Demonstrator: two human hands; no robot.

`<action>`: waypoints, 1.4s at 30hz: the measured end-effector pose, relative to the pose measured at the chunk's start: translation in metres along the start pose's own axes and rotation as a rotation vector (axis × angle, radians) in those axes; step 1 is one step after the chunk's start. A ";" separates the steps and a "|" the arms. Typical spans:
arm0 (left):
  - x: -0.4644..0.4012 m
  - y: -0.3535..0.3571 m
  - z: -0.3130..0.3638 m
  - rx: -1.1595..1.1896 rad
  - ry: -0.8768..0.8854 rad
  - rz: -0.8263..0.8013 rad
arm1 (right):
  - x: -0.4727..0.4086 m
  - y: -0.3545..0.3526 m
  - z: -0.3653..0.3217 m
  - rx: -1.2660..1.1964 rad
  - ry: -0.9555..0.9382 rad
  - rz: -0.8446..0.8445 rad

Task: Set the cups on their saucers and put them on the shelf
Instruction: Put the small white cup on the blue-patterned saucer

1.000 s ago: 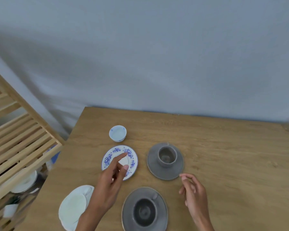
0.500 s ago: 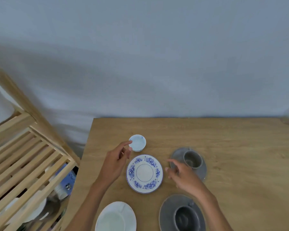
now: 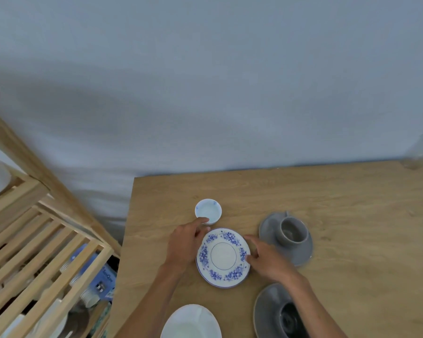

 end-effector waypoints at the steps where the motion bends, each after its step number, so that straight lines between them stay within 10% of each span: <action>1: -0.002 0.000 -0.001 -0.022 0.011 0.002 | 0.000 0.002 -0.002 0.006 0.004 0.011; 19: 0.067 -0.073 -0.036 0.137 0.116 0.210 | 0.016 0.059 -0.021 -0.146 0.025 0.252; 42: 0.102 -0.039 -0.038 0.088 0.158 -0.025 | -0.014 0.095 -0.013 -0.521 -0.129 0.235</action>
Point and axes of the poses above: each hand's wrist, its own x-axis away from the middle knuckle, its own y-axis out of the palm, z = x × y, the point moved 4 cm from there along -x, towards the middle knuckle, and after that the axes turned 2 degrees about z, right-handed, at the moved point
